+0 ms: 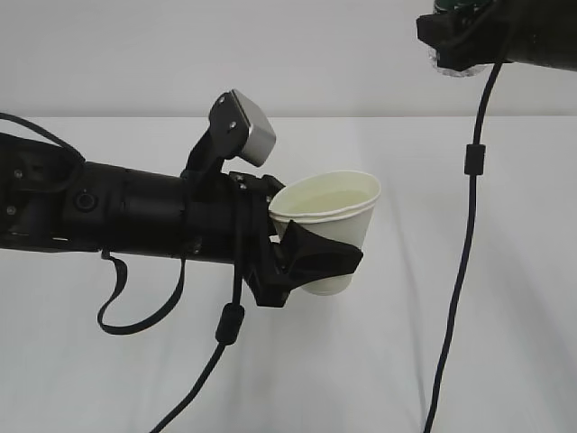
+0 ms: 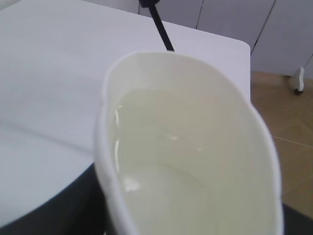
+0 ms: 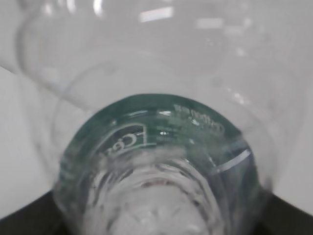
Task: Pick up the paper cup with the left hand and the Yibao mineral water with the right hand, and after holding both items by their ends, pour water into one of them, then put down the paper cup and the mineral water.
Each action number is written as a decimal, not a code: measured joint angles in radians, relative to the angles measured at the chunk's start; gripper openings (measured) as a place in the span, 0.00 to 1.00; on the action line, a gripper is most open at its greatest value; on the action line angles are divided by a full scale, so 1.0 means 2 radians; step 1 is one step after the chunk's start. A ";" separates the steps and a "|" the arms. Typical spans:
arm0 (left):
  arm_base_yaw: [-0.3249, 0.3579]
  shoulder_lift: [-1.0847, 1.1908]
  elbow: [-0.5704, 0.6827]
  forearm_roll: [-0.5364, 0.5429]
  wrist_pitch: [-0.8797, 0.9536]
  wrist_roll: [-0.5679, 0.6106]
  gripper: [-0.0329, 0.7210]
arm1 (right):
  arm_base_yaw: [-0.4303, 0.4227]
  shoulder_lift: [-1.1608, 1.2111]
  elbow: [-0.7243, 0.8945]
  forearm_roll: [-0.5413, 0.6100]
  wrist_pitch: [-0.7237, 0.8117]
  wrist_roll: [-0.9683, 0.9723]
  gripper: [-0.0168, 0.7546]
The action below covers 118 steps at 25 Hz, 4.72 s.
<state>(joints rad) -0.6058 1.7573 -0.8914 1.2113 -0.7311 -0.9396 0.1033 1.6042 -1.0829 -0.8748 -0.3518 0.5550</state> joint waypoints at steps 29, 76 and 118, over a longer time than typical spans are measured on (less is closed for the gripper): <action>0.000 0.000 0.000 0.000 -0.005 0.000 0.60 | -0.052 0.090 0.041 0.128 -0.110 -0.095 0.62; 0.000 0.000 0.000 0.000 -0.005 0.000 0.60 | -0.053 0.266 0.048 0.301 -0.232 -0.224 0.61; 0.000 0.000 0.000 0.000 -0.005 0.000 0.60 | -0.053 0.366 0.046 0.304 -0.358 -0.281 0.61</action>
<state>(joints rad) -0.6058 1.7581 -0.8914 1.2113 -0.7421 -0.9396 -0.0029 2.3368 -0.9914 -0.2659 -1.0687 -0.0070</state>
